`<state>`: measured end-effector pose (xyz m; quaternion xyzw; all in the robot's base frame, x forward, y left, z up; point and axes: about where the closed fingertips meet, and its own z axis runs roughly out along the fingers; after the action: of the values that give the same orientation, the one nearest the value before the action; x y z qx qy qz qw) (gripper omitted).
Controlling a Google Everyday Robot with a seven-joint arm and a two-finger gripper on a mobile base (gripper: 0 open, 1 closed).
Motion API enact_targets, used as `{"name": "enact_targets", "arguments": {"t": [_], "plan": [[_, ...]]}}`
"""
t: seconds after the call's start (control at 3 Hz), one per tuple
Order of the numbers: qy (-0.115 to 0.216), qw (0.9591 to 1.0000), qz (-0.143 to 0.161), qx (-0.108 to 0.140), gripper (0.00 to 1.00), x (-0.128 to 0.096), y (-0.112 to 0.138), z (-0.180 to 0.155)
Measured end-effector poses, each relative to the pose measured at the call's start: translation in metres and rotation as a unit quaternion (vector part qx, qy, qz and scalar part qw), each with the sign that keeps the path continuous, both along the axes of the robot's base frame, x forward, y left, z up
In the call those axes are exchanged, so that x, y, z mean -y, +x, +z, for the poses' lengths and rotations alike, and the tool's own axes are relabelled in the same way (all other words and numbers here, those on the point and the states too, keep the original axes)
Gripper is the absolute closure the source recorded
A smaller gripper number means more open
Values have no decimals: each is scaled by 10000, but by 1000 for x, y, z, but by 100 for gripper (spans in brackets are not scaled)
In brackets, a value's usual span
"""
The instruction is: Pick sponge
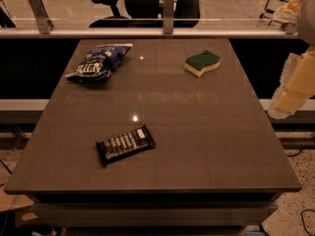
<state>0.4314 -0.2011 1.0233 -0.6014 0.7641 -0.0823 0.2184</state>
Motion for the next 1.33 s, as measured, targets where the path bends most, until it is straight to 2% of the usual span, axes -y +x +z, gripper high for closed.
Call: {"name": "enact_targets", "arguments": {"t": [0.33,0.67,1.0,1.33], "plan": [[-1,10000,1,2,0,0,0,0],[-105,9997,111,198,0,-4,2,15],[-173,9990,200,368,0,3,14,30],[-173,9964,423,711,0,18,37,43]]}}
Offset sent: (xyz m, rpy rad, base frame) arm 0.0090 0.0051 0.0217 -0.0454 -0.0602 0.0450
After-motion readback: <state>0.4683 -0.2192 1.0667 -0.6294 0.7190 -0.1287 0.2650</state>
